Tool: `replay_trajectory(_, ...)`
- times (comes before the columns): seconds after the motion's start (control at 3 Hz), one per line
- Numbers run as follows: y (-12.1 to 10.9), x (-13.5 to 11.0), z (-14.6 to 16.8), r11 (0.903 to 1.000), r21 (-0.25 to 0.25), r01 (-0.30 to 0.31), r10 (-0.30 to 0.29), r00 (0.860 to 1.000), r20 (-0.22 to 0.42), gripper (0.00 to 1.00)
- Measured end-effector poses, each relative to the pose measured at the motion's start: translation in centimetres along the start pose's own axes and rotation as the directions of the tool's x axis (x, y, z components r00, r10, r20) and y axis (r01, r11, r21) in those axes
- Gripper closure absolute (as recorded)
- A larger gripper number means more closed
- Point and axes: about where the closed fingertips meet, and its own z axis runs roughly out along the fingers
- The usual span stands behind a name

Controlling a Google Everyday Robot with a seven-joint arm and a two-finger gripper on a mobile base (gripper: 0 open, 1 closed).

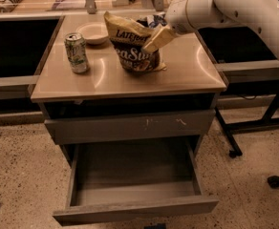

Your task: Pick brown chip bag from middle drawer and place on counter

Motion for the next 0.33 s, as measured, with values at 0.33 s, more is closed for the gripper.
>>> replay_trajectory(0.33, 0.0, 0.0, 0.0, 1.0, 0.0, 0.0, 0.0, 1.0, 0.0, 0.0)
